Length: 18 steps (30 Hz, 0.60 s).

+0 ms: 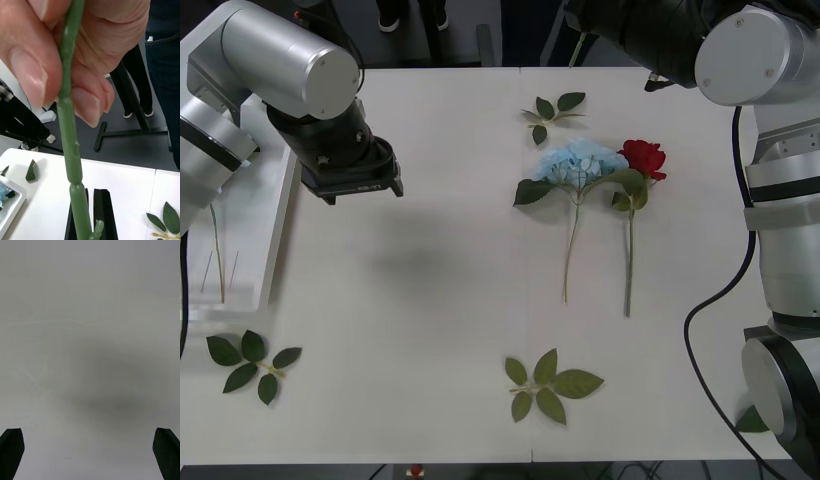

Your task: Place the red flowers into the right box and the blue flowers into the left box. If a person shows an open palm, hand one flower to the person first, then continue sorting.

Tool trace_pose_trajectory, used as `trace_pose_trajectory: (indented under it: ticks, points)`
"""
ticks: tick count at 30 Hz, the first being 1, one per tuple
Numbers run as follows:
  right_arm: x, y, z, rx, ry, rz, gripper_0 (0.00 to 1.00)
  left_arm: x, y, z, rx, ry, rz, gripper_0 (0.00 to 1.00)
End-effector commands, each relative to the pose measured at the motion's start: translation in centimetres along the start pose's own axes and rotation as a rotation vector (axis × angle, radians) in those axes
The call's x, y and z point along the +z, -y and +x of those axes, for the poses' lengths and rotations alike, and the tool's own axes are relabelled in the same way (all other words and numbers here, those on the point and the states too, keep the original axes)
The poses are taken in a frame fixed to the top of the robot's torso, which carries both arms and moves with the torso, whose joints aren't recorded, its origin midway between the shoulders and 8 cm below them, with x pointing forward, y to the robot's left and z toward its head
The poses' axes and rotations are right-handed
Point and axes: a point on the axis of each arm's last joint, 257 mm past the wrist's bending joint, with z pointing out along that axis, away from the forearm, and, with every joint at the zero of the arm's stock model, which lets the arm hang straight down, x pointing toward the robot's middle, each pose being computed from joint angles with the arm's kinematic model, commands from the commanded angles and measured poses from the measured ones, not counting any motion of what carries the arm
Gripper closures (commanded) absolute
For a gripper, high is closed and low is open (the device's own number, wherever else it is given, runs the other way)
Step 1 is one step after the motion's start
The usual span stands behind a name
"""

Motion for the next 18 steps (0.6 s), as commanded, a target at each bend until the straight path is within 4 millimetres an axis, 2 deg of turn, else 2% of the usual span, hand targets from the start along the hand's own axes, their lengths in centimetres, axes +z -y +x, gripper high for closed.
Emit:
trace_pose_trajectory:
  ticks: [1,3,8,12,13,14,16,18]
  points:
    - [-0.4,-2.5,-3.6,-0.011,0.069,-0.034,0.81,-2.1,2.7,-0.6,-0.002,0.014,0.023,0.00]
    - [-0.4,-2.3,-3.7,-0.009,0.071,-0.030,0.51,-1.9,3.5,0.0,0.000,0.005,0.015,0.00]
    - [-0.7,-2.2,-4.1,-0.003,0.080,-0.028,0.24,-1.3,6.3,1.5,0.016,-0.014,0.032,0.00]
    - [-1.1,-2.3,-4.8,0.030,0.095,-0.044,0.17,-0.3,8.9,2.0,0.061,0.009,0.062,0.00]
    - [-1.5,-2.4,-5.0,0.038,0.091,-0.051,0.16,0.2,10.4,2.3,0.086,0.025,0.080,0.00]
    - [-1.7,-2.3,-4.9,0.035,0.084,-0.050,0.15,0.5,11.0,2.4,0.094,0.035,0.087,0.00]
    - [-2.8,-2.3,-4.7,0.024,0.052,-0.047,0.14,1.3,13.3,2.6,0.101,0.073,0.115,0.00]
    - [-4.0,-2.3,-4.2,0.007,0.021,-0.043,0.14,1.6,14.6,2.8,0.126,0.094,0.130,0.00]
